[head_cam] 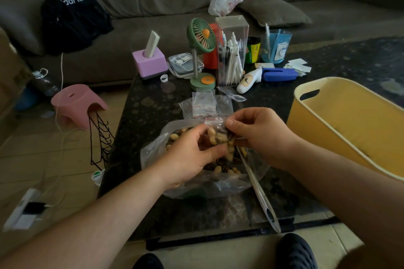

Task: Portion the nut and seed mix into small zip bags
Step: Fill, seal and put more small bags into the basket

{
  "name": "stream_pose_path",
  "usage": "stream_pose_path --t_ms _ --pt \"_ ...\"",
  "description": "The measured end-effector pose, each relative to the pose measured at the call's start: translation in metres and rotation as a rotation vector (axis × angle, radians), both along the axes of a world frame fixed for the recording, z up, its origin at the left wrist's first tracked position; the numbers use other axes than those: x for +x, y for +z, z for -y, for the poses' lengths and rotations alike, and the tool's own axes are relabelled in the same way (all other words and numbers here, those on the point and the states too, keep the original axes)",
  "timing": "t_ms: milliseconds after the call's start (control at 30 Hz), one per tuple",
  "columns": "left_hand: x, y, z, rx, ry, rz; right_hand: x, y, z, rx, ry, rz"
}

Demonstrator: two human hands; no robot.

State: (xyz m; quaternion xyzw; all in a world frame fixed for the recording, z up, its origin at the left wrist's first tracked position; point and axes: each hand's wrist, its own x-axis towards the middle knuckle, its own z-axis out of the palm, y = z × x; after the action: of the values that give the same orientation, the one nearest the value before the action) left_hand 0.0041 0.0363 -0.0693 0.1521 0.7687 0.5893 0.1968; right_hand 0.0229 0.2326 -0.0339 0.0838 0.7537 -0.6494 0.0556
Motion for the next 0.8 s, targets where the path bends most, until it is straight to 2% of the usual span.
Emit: stream_pose_path --t_ms 167,300,500,667,800 --pt "-0.0001 -0.0053 -0.0027 0.035 0.031 0.065 -0.002 -0.0002 -0.0004 -0.008 -0.025 0.019" --pt "-0.002 -0.0073 -0.0009 0.042 0.069 0.122 0.0005 0.0011 0.0006 -0.03 0.058 0.024" --pt "-0.0026 -0.0041 -0.0011 -0.018 0.055 0.094 0.0005 -0.0012 0.0013 0.045 0.016 -0.013" --pt "-0.0014 -0.0034 -0.0009 0.12 0.119 0.158 0.0001 0.0 0.0008 0.088 0.027 -0.012" --pt "-0.0019 -0.0019 0.0017 0.17 0.096 0.174 0.0023 0.0015 -0.0002 0.133 0.034 -0.034"
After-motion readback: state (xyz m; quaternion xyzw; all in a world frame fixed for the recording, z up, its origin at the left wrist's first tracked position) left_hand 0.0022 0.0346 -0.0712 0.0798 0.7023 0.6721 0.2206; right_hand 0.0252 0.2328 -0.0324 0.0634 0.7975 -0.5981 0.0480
